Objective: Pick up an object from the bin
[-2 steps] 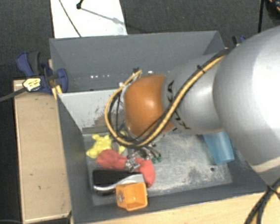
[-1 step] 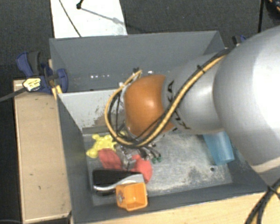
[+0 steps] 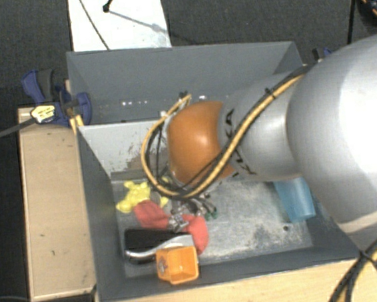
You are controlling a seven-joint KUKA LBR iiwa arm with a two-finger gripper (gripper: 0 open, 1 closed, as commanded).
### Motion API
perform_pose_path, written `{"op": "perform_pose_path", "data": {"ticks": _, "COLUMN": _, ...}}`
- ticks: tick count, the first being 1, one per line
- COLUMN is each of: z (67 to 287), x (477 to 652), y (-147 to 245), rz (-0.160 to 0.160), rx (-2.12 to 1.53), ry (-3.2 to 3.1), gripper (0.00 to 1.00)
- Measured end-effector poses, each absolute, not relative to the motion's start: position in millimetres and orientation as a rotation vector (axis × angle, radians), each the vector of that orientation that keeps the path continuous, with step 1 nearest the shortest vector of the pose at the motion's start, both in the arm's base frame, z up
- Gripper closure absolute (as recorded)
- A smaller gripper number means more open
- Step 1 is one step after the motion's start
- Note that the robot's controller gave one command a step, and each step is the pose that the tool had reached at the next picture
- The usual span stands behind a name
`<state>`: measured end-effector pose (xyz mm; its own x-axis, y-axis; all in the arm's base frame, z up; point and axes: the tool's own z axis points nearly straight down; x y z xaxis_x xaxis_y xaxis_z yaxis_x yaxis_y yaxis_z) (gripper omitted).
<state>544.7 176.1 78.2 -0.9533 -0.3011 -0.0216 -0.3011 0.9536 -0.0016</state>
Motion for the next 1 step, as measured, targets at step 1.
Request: {"op": "perform_pose_path", "data": {"ticks": 1, "z": 78.8, "x": 544.3, "y": 176.3, "rz": 0.003, "rx": -0.474, "ry": 3.086, "gripper": 1.0}}
